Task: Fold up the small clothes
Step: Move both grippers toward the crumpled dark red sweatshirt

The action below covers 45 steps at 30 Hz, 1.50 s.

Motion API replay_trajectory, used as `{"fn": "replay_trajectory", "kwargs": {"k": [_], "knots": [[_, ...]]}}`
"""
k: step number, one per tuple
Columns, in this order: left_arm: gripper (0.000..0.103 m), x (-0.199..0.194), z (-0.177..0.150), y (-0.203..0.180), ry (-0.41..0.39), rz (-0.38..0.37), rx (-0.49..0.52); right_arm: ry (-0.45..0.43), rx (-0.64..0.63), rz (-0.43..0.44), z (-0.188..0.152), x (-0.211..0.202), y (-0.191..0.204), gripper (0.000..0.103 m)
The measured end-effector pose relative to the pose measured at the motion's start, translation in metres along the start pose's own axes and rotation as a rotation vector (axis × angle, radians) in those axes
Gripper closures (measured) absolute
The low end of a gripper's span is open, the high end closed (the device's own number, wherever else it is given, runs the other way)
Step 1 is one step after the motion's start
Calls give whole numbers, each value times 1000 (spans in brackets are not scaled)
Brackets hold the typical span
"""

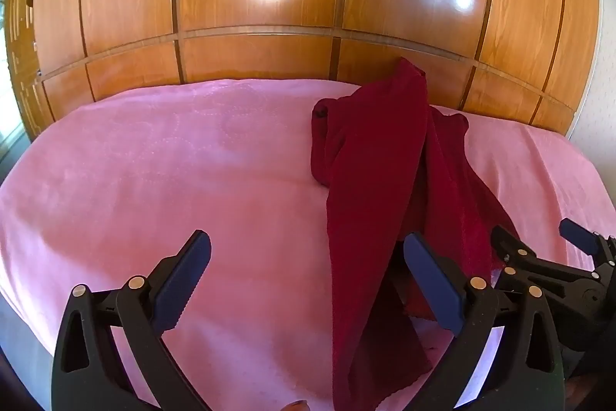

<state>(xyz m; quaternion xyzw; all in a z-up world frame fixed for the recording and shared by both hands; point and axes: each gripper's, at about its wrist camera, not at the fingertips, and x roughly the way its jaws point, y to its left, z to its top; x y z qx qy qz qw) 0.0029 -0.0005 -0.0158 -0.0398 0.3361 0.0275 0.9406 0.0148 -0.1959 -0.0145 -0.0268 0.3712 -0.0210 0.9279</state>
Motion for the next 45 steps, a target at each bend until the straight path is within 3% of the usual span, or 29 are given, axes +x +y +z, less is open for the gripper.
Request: {"fn": "replay_trajectory", "kwargs": {"k": [21,30,45], "knots": [[4,1,-8,3,31,12,21,14,18,8,2,-1,-3,2],[4,5,-5,2,44,-1,26,18,90,98,0,-5,-21,2],[4,5,-5,2,59,-14,43,40,127,109,-5,-3,-30,2]]}}
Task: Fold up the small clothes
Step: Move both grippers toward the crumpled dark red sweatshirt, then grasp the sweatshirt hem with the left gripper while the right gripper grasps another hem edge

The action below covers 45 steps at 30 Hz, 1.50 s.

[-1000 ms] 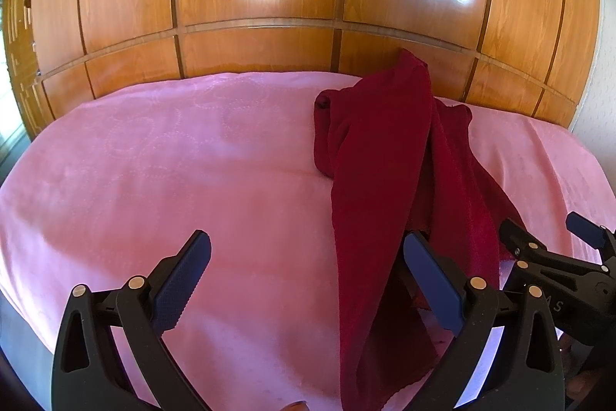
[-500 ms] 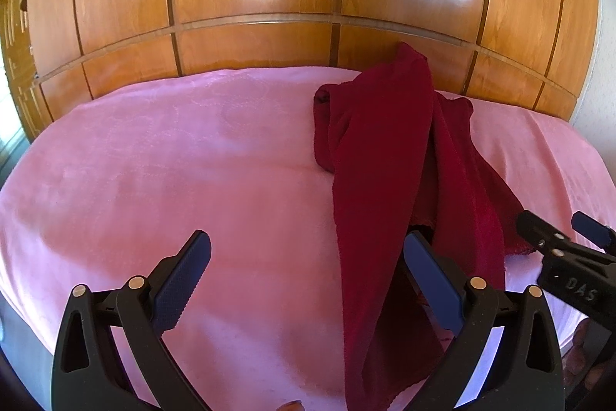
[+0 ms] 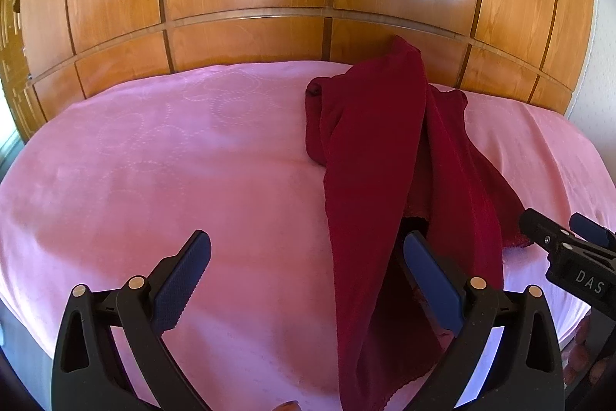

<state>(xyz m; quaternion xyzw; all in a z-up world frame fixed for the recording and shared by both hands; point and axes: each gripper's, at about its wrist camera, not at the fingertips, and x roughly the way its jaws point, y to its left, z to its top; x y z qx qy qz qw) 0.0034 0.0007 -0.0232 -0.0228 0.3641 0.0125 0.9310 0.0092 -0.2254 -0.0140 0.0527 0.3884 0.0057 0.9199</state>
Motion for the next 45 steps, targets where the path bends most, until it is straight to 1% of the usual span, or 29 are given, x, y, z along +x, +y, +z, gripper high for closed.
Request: {"fn": "replay_trajectory", "kwargs": {"k": [13,21,24,25,26,27,28,29,30,31,32,33,34,35,36,37,38,39,40,41,42,43,45], "knots": [[4,1,1,0,-1,0,7,1,-3,8,0,1,2,2],[4,6,-2,4,25,-15,5,7,9,24,0,2,1,2],[4,11,-4,7,49,-27,-14,17,28,43,0,4,-3,2],[6,14,-6,9,58,-29,-16,24,41,59,0,5,-5,2],[11,17,-8,10,70,-38,-17,32,51,78,-1,6,-6,2],[29,20,-10,11,87,-59,-12,40,59,96,-1,7,-7,2],[41,23,-11,11,104,-73,-7,51,70,123,-1,8,-8,3],[43,28,-14,11,130,-90,0,64,82,167,-1,10,-8,4],[48,31,-17,12,146,-106,3,73,84,197,-2,12,-7,11],[58,34,-19,13,158,-122,5,89,76,230,-2,15,-3,22],[65,37,-22,13,175,-143,6,99,70,245,-3,17,0,27],[77,38,-25,14,186,-163,5,116,63,266,-5,20,3,35],[86,39,-26,14,193,-184,3,132,57,287,-5,24,7,41],[89,38,-27,14,200,-207,1,163,46,314,-8,31,12,42],[94,37,-28,15,199,-220,2,188,39,323,-11,37,16,42],[97,36,-28,15,194,-227,5,210,33,320,-14,42,19,43],[98,33,-28,16,189,-237,8,229,18,314,-18,48,23,46],[99,30,-27,17,183,-246,10,239,-7,307,-21,52,27,56],[99,28,-24,19,173,-257,9,243,-33,296,-24,54,31,71],[99,23,-20,22,155,-265,8,240,-62,301,-26,54,34,79],[99,20,-17,24,143,-266,10,236,-70,317,-25,52,32,92],[100,16,-10,28,123,-257,8,225,-77,325,-23,47,31,95],[100,13,5,39,91,-248,-20,182,-77,352,-13,29,23,96]]}}
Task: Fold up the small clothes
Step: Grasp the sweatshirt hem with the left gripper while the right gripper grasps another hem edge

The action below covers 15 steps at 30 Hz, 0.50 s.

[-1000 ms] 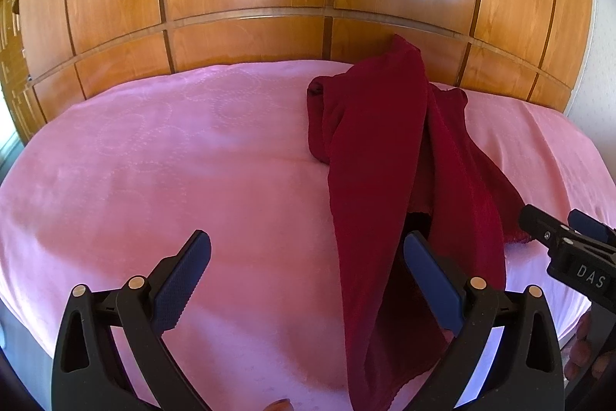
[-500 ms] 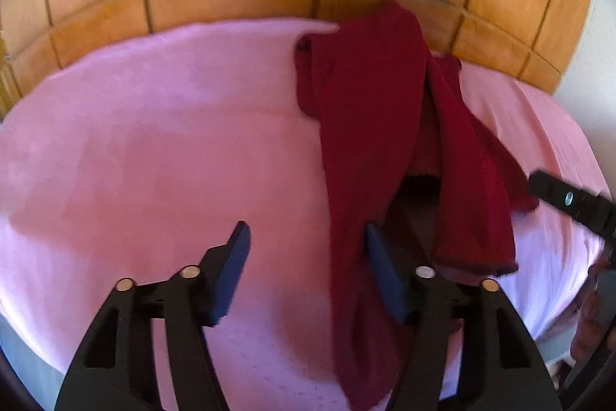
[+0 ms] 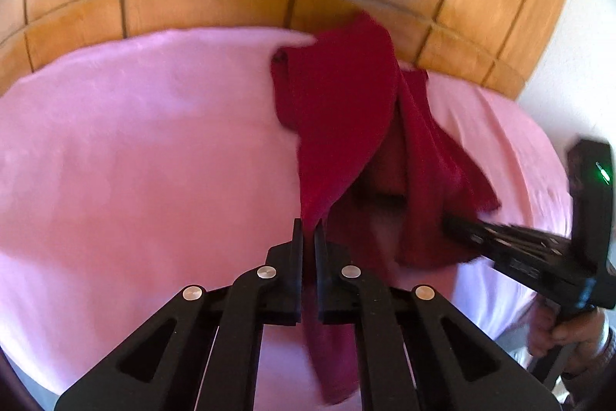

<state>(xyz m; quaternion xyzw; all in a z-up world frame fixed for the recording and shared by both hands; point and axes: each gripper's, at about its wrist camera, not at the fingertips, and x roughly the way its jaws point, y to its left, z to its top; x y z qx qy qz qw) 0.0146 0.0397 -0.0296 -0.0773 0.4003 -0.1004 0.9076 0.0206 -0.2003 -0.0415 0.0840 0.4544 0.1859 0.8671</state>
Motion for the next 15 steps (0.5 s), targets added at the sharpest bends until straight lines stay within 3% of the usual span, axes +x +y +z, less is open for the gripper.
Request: {"fn": "replay_trajectory", "kwargs": {"k": [3,8,11,15], "knots": [[100,-11,25,17,-66,24,-40,-110,-13,-23,18,-42,-13,97],[100,-21,73,54,-156,103,-85,-288,67,-183,68,-98,-74,97],[100,-21,109,76,-204,190,-81,-350,104,-314,100,-112,-114,97],[100,-8,162,116,-213,291,-122,-343,175,-476,146,-106,-176,97]]}}
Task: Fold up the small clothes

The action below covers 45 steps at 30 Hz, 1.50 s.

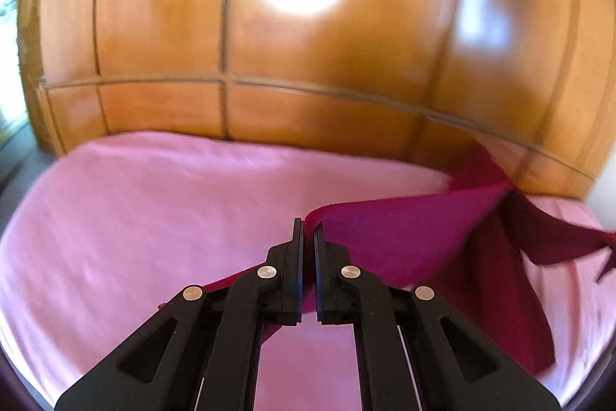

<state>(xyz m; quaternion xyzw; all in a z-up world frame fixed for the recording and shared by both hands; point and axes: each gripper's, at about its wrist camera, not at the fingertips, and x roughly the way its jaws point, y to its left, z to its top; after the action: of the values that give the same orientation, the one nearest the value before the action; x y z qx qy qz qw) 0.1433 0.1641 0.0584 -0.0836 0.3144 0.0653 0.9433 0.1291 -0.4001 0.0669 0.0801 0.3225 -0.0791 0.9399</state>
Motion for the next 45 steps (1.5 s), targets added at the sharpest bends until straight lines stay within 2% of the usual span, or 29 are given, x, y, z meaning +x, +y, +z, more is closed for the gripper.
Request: {"fn": "replay_trajectory", "kwargs": {"k": [3,4,6,9,11,12,13,14,16,17,20,22,23,26,28,29,30,31,32,33,34,40,45], "knots": [[100,37,40,17,11,97,-24,23,17,-117,22,38,-21,97],[100,54,56,21,13,157,-16,34,19,-154,28,53,-24,97],[100,78,75,27,41,227,-26,73,33,-230,37,85,-37,97],[100,105,91,40,64,320,-57,115,31,-297,39,114,-43,96],[92,119,92,49,94,339,-119,148,48,-293,36,124,-46,88],[77,119,91,49,94,329,-133,151,50,-291,35,125,-47,66],[59,117,86,51,78,307,-152,145,46,-294,34,130,-44,46],[53,114,78,49,58,292,-160,125,37,-286,31,125,-43,42],[51,106,51,36,60,227,-133,120,19,-251,19,116,-39,38],[51,106,41,30,71,194,-130,122,7,-202,3,103,-31,36],[51,107,-10,-2,164,-8,-121,166,-28,-45,-32,85,-3,35],[51,114,-39,-22,239,-156,-128,218,-47,80,-59,69,18,35],[51,118,-56,-38,287,-256,-138,270,-46,178,-77,62,32,35],[51,124,-81,-72,348,-413,-156,382,-28,347,-117,51,59,37],[51,132,-94,-92,397,-501,-192,439,-24,400,-138,49,72,42],[51,137,-97,-97,416,-517,-199,472,-34,430,-151,49,82,47],[59,140,-102,-103,428,-510,-202,488,-54,436,-158,50,87,57],[84,142,-105,-107,438,-511,-197,489,-81,426,-161,52,91,61],[90,143,-105,-108,447,-518,-194,466,-139,401,-165,47,101,65],[91,143,-102,-105,445,-519,-204,465,-153,408,-165,43,105,84],[92,135,-96,-102,426,-523,-204,465,-152,427,-163,38,107,95],[93,64,-46,-74,325,-504,-99,309,-174,471,-127,-22,108,95],[93,8,-19,-41,315,-498,-57,182,-147,505,-99,-81,79,95]]}}
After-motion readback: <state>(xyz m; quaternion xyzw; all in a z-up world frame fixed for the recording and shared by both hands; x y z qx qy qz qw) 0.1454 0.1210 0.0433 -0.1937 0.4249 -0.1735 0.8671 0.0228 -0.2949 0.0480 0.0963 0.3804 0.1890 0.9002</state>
